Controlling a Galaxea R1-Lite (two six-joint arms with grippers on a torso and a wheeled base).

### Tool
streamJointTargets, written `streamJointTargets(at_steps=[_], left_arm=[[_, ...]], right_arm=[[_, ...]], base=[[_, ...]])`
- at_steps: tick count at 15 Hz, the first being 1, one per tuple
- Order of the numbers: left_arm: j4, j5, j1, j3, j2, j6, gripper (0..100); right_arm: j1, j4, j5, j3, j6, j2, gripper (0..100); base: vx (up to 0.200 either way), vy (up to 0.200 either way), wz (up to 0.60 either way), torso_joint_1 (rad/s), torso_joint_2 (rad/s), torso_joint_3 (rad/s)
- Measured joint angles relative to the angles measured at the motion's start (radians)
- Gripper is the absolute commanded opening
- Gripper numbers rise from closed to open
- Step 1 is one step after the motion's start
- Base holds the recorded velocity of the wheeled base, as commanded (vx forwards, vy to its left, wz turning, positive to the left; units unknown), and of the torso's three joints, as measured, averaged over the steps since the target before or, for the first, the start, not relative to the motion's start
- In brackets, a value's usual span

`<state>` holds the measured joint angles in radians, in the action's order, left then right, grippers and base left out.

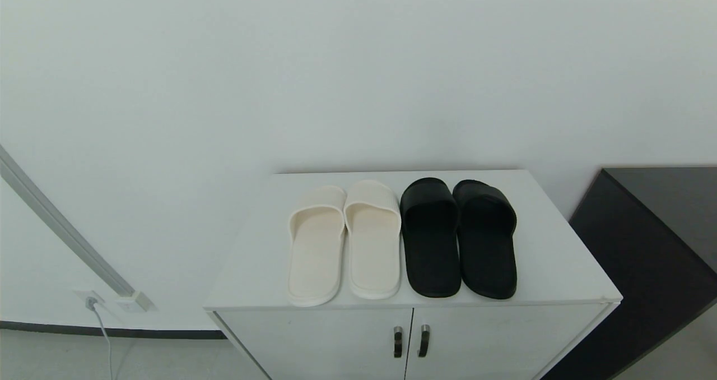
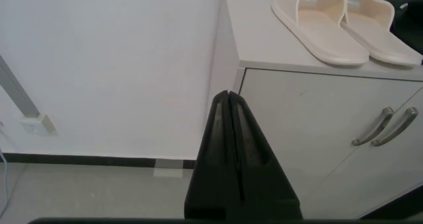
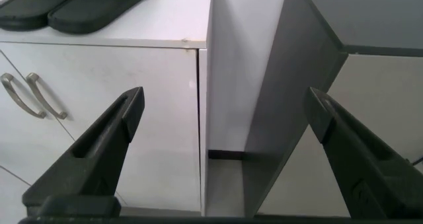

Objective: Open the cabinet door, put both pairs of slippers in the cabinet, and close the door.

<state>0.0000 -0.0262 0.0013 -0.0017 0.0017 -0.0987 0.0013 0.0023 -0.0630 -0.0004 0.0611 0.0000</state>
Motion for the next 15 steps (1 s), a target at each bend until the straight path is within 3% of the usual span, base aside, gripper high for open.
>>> streamJointTargets(at_steps=[5,11,15], left_arm=[[-0.001,-0.003,0.000,0.000,0.000,0.000,0],[-0.001,-0.001,0.000,0.000,0.000,0.004,0],[-0.001,-0.001,0.000,0.000,0.000,0.004,0]], right_arm=[[0.000,-0.008,0.003,0.000,0.001,0.000,100],[0.021,0.029,-0.032,-0.186,-0.023,0.156,100],[0.060,-0.193,-0.062,-0.204,-0.047,0.486,100]], base=[[0.000,0.000,0.00,0.000,0.00,0.000],[0.000,0.000,0.00,0.000,0.00,0.000],[0.000,0.000,0.00,0.000,0.00,0.000]])
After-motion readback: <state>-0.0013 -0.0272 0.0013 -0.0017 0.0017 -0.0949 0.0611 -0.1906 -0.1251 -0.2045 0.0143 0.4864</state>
